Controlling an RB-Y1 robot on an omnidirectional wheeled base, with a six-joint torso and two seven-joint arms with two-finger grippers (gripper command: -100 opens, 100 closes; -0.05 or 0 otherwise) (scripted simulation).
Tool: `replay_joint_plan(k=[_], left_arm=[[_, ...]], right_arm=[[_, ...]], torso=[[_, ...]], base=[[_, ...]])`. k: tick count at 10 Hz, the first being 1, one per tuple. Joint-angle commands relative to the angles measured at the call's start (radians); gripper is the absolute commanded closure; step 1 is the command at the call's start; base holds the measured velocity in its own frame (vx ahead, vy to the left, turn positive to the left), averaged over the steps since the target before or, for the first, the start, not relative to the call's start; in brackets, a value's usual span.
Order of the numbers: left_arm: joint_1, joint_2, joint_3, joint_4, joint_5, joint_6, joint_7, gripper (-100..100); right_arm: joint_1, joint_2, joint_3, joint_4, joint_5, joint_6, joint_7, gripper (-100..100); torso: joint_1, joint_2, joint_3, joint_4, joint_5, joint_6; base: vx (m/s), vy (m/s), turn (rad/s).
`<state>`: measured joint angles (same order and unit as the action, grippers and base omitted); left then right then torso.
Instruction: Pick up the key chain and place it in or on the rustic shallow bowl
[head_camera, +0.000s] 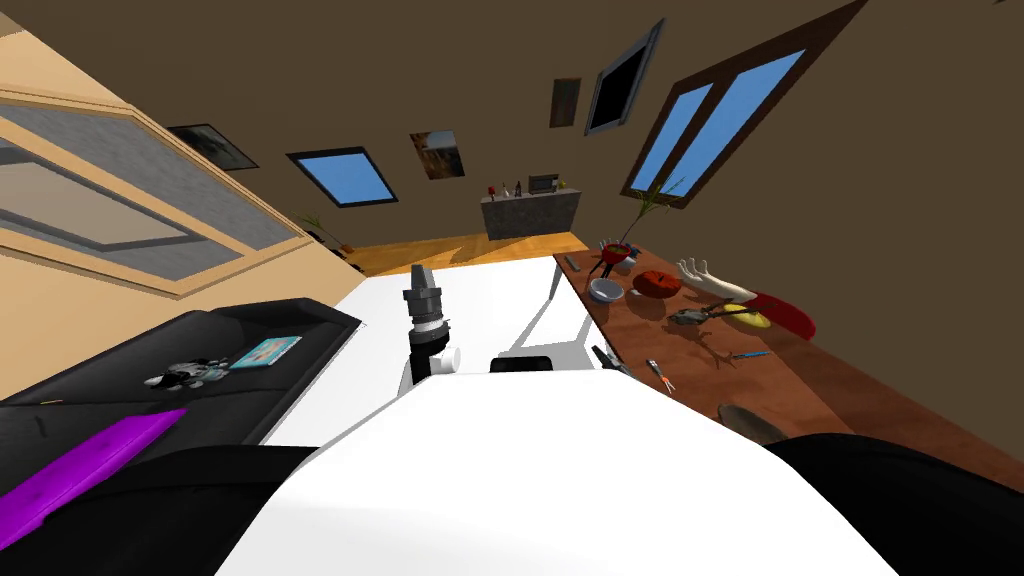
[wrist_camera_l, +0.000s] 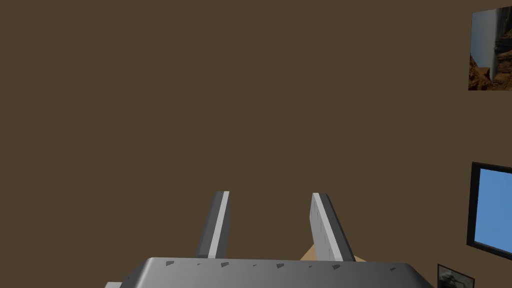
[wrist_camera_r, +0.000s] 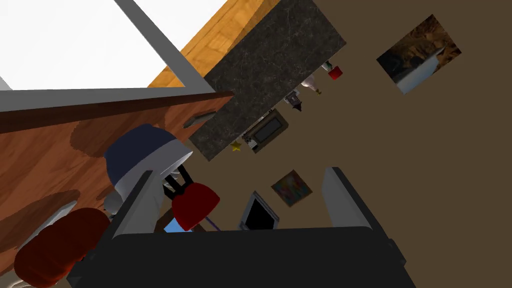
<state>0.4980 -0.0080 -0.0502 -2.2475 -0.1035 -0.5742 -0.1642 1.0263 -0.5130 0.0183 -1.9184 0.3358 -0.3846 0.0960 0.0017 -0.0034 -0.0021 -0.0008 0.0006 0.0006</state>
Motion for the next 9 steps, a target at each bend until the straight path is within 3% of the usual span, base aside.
replay_joint_plan(k=[1, 2, 3, 8, 9], left_arm=[[0.0, 0.0, 0.0, 0.0, 0.0, 0.0, 0.0, 0], [0.0, 0.0, 0.0, 0.0, 0.0, 0.0, 0.0, 0], [0.0, 0.0, 0.0, 0.0, 0.0, 0.0, 0.0, 0], [0.0, 0.0, 0.0, 0.0, 0.0, 0.0, 0.0, 0], [0.0, 0.0, 0.0, 0.0, 0.0, 0.0, 0.0, 0]], right_arm=[[0.036, -0.035, 0.033, 0.046, 0.023, 0.04, 0.016, -100], [0.057, -0.058, 0.055, 0.075, 0.037, 0.067, 0.024, -100], [0.057, -0.058, 0.055, 0.075, 0.037, 0.067, 0.024, -100], [0.146, -0.178, 0.174, 0.223, 0.104, 0.213, 0.064, -100], [0.146, -0.178, 0.174, 0.223, 0.104, 0.215, 0.064, -100]], torso=[[0.0, 0.0, 0.0, 0.0, 0.0, 0.0], [-0.001, -0.002, -0.001, 0.0, 0.0, 0.0], [-0.001, -0.003, -0.002, -0.001, 0.0, 0.0], [-0.002, -0.003, -0.002, -0.001, 0.0, 0.0], [-0.003, -0.002, -0.001, -0.001, -0.001, 0.001]], base=[[0.12, -0.015, 0.328], [0.144, -0.017, 0.302], [0.091, -0.024, 0.084], [0.104, -0.045, 0.238], [0.07, -0.071, 0.077]])
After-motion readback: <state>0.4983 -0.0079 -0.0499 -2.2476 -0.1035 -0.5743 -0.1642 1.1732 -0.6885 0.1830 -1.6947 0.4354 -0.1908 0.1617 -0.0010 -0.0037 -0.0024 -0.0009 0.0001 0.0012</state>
